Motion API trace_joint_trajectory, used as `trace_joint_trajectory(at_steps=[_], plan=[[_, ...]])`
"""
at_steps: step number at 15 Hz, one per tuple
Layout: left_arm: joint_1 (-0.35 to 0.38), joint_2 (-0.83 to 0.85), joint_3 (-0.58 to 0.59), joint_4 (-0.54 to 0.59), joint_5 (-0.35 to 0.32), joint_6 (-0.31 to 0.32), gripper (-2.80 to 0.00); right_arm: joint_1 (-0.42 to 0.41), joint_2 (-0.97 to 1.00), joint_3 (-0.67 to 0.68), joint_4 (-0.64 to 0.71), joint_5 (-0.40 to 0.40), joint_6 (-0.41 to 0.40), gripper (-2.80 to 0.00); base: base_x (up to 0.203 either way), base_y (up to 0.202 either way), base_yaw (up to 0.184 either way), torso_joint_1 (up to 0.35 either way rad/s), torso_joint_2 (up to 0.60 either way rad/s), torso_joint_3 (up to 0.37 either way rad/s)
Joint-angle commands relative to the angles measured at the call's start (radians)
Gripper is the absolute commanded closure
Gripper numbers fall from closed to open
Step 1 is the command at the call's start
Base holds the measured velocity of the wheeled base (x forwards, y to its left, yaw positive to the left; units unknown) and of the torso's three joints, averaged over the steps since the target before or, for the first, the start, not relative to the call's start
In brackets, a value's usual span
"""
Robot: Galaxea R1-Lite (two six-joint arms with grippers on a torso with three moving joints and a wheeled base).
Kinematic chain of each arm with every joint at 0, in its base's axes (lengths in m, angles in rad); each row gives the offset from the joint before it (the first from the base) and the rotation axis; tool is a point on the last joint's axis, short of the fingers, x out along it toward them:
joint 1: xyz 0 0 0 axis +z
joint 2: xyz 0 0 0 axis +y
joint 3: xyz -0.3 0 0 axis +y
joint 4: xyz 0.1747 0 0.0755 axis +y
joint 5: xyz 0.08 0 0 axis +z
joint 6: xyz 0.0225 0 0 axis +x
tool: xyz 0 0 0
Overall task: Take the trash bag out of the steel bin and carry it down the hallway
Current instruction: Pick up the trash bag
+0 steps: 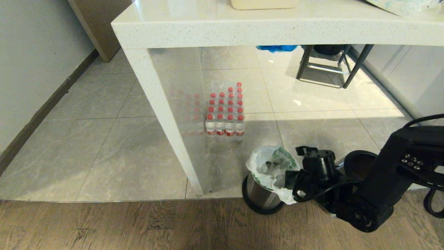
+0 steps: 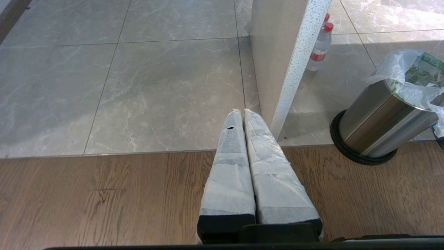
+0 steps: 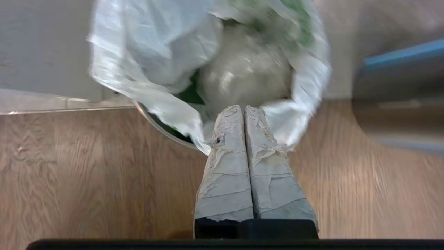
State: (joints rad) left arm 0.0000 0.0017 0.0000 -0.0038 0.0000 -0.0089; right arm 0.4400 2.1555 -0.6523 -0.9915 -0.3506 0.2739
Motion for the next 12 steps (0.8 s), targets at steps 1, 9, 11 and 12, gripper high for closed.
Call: trace_joint_trajectory(at_steps=[1, 9, 11, 12], plan=[[0.000, 0.000, 0.000, -0.001, 0.000, 0.000, 0.00, 0.014, -0.024, 0.046, -0.015, -0.009, 0.011, 0.00, 0.000, 0.000, 0.000, 0.000, 0.00, 0.000], [0.000, 0.000, 0.000, -0.001, 0.000, 0.000, 0.00, 0.066, -0.073, 0.123, -0.074, 0.082, 0.130, 0.00, 0.000, 0.000, 0.000, 0.000, 0.00, 0.000], [0.000, 0.000, 0.000, -0.001, 0.000, 0.000, 0.00, 0.071, -0.057, 0.115, -0.114, 0.084, 0.125, 0.00, 0.000, 0.000, 0.000, 0.000, 0.00, 0.000], [0.000, 0.000, 0.000, -0.001, 0.000, 0.000, 0.00, 0.070, -0.057, 0.117, -0.115, 0.084, 0.123, 0.00, 0.000, 0.000, 0.000, 0.000, 0.00, 0.000]])
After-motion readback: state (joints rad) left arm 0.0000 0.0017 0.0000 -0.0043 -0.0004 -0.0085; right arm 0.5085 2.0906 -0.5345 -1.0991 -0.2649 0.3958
